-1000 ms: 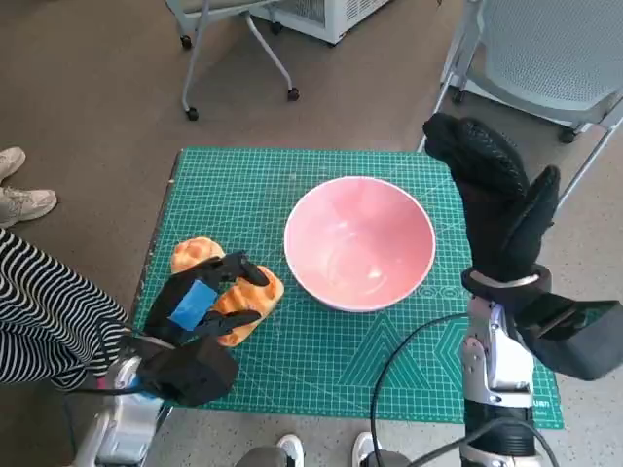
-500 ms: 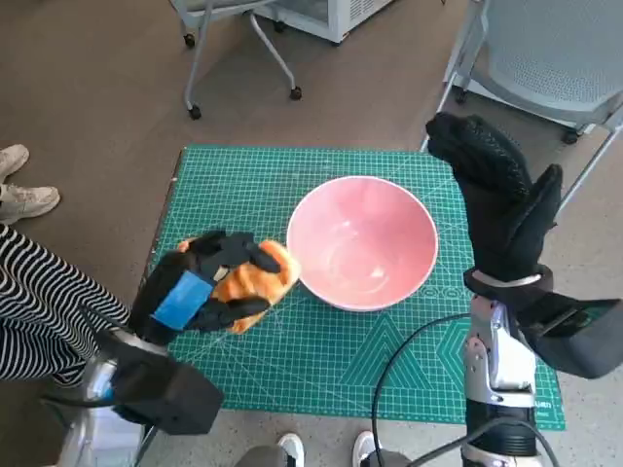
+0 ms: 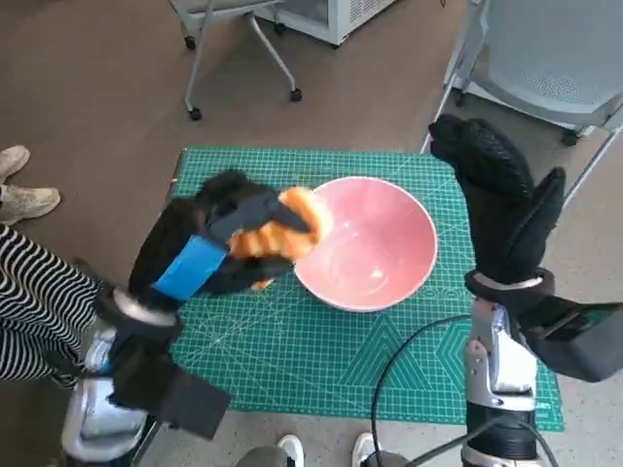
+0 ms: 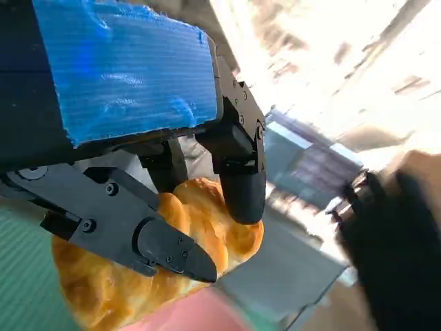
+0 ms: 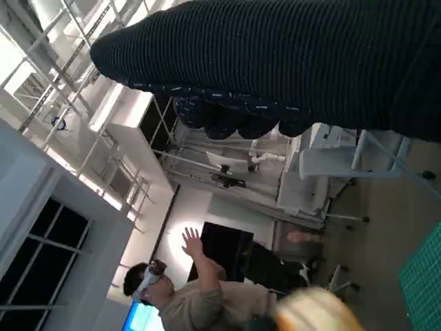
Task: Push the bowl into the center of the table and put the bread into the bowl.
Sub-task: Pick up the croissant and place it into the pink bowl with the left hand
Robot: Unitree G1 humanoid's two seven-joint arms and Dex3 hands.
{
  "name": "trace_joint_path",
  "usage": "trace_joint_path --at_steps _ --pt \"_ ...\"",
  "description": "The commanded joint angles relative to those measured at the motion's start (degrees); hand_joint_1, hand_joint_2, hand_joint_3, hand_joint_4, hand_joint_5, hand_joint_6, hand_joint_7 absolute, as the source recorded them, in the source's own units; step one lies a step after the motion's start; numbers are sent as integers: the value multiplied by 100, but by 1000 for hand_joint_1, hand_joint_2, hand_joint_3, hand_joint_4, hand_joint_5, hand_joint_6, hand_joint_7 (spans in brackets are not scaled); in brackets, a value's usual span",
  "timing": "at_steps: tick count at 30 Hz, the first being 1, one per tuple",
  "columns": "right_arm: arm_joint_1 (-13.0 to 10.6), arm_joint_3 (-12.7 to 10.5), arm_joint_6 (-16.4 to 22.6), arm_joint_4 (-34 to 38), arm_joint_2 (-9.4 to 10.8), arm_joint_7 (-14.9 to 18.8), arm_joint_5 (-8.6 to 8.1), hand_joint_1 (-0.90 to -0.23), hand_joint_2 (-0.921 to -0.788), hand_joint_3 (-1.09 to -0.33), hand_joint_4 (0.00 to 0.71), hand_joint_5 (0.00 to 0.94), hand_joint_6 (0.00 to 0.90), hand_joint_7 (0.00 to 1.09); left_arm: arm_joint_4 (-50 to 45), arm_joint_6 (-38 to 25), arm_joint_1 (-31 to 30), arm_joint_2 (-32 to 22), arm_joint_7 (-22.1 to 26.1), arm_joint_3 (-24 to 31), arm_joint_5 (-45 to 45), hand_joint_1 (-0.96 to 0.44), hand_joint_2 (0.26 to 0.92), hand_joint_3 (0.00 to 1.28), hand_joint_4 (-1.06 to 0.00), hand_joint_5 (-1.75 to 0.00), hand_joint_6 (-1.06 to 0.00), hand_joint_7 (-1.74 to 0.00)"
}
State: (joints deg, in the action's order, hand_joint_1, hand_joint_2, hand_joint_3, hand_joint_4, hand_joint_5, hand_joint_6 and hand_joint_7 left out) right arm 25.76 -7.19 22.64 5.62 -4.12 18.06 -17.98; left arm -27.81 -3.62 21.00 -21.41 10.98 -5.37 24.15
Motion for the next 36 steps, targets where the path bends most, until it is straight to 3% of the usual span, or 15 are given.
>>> trace_joint_path --at_steps 1,10,24,31,34,36 --pt "-165 -34 -84 -19 5 -65 5 -663 -921 -671 196 13 65 573 122 -122 429 227 -13 -259 206 2 896 34 -805 -1161 -715 -951" --pt "-265 -37 -70 -112 -20 -134 85 -672 -921 -667 192 8 63 565 888 -41 1016 552 -29 -807 542 5 847 57 -857 -1144 -846 -760" --pt "-364 -56 -46 -211 -96 -264 203 -668 -921 -672 181 2 56 558 2753 490 1814 765 -155 -1380 883 1 852 52 -920 -993 -745 -956" --pt "-380 -59 -39 -254 -86 -336 299 -667 -921 -682 180 1 54 559 3693 608 2064 918 34 -1455 667 1 891 62 -800 -1165 -673 -995" --pt "-391 -61 -45 -282 -83 -363 329 -667 -921 -683 180 1 54 560 3973 574 2102 977 292 -1430 419 0 911 133 -644 -1263 -570 -1173" --pt "-401 -62 -43 -293 -90 -377 343 -667 -921 -684 180 1 53 560 4112 561 2119 970 509 -1403 240 168 916 201 -549 -1360 -399 -940"
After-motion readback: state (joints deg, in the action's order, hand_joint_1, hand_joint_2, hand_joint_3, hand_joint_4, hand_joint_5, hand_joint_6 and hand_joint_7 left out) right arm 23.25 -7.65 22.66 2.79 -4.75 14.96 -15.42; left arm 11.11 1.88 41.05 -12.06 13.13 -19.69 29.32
